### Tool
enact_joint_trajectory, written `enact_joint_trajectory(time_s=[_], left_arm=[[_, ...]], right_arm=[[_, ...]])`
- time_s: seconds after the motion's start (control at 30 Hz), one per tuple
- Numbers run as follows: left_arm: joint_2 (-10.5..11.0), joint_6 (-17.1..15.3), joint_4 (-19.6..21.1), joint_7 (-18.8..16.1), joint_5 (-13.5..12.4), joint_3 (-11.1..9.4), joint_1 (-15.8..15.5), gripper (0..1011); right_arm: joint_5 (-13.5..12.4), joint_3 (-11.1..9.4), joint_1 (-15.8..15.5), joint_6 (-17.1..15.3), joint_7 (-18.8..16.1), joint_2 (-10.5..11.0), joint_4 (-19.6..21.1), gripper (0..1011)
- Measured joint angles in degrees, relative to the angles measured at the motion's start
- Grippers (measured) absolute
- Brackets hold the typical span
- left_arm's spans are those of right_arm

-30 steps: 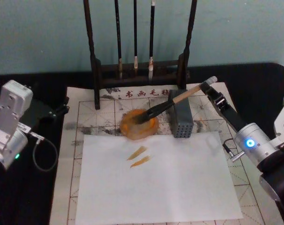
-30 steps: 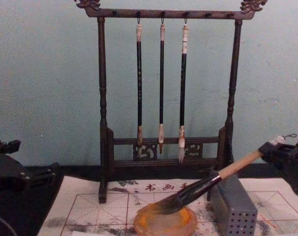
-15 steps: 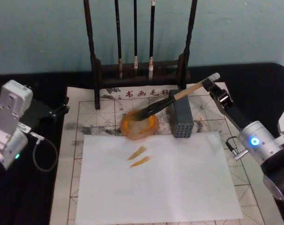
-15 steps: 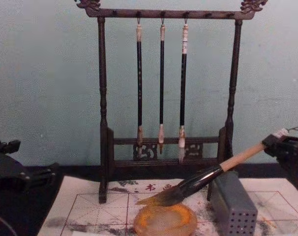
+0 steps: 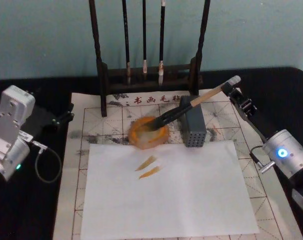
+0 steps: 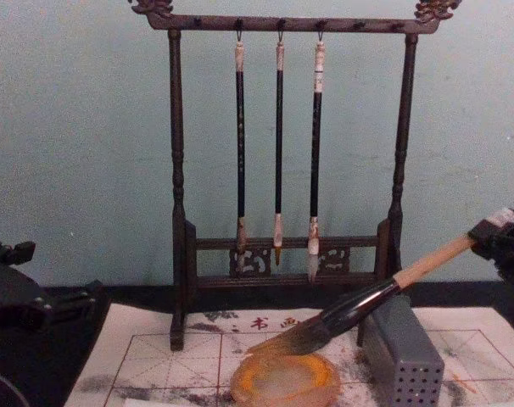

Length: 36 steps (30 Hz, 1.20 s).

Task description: Pick up the brush from the inkstone, write on the paper, then place the brush back to its original position.

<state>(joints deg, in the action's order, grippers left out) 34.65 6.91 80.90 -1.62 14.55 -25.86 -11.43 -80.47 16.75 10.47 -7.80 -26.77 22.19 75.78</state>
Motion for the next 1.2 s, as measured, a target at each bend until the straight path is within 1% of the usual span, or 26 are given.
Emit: enact_joint_trajectory(time_s=[0.27, 0.33, 0.37, 0.47, 0.63, 0.67, 0.77, 0.87, 1.0, 1.03, 1.1, 1.2], left_arm=[[0.0, 0.0, 0.0, 0.0, 0.0, 0.0, 0.0, 1001], [0.0, 0.0, 0.0, 0.0, 0.0, 0.0, 0.0, 1001], [0.0, 0.0, 0.0, 0.0, 0.0, 0.0, 0.0, 1001], [0.0, 0.0, 0.0, 0.0, 0.0, 0.0, 0.0, 1001], [0.0, 0.0, 0.0, 0.0, 0.0, 0.0, 0.0, 1001], [0.0, 0.0, 0.0, 0.0, 0.0, 0.0, 0.0, 1001], [0.0, 0.0, 0.0, 0.0, 0.0, 0.0, 0.0, 1001], [0.0, 0.0, 0.0, 0.0, 0.0, 0.0, 0.0, 1001], [0.0, 0.0, 0.0, 0.0, 0.0, 0.0, 0.0, 1001], [0.0, 0.0, 0.0, 0.0, 0.0, 0.0, 0.0, 1001], [0.0, 0.0, 0.0, 0.0, 0.0, 0.0, 0.0, 1001], [0.0, 0.0, 0.0, 0.0, 0.0, 0.0, 0.0, 1001]], right_arm=[[-0.75, 0.36, -1.42, 0.3, -1.17, 2.66, 2.13, 165], [-1.07, 0.5, -2.06, 0.3, -1.56, 3.85, 3.02, 165], [-1.07, 0.5, -2.06, 0.3, -1.56, 3.85, 3.02, 165], [-1.69, 0.6, -2.75, 0.15, -2.27, 5.32, 3.84, 164], [-2.29, 0.79, -3.6, -0.15, -3.3, 7.15, 4.91, 164], [-2.41, 0.88, -3.9, -0.22, -3.58, 7.81, 5.32, 164], [-2.52, 1.08, -4.26, -0.28, -3.97, 8.68, 5.82, 164], [-2.61, 1.53, -4.89, -0.35, -4.74, 10.22, 6.59, 165], [-2.69, 2.14, -5.37, -0.43, -5.3, 11.51, 7.34, 164], [-2.69, 2.14, -5.37, -0.43, -5.3, 11.51, 7.34, 164], [-2.62, 2.75, -5.57, -0.49, -5.7, 12.4, 7.74, 165], [-2.58, 3.32, -5.59, -0.61, -6.01, 12.94, 7.92, 165]])
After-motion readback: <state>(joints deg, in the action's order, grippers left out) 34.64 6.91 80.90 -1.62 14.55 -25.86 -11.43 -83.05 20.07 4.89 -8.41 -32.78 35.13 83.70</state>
